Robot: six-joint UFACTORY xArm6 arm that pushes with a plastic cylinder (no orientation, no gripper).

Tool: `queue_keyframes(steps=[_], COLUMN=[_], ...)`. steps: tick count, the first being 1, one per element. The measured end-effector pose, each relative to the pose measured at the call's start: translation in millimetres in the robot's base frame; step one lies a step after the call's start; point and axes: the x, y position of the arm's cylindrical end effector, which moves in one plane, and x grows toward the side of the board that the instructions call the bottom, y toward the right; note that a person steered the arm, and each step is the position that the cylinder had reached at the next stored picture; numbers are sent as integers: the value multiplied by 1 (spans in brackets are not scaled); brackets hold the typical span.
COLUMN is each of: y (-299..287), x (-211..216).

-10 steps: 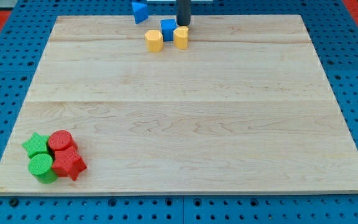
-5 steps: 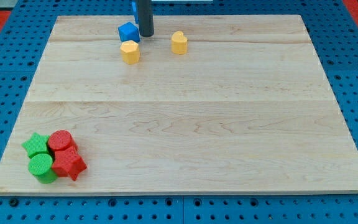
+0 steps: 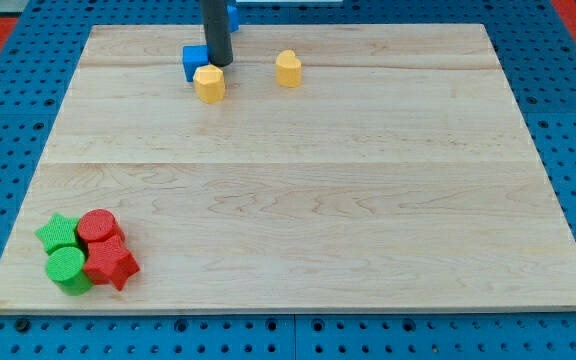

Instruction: Move the blue cube towards the center left

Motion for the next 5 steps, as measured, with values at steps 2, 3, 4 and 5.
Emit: queue_keyframes(steps=[2, 3, 4, 5], y=[4, -6, -31, -48], x=[-20, -22, -9, 13])
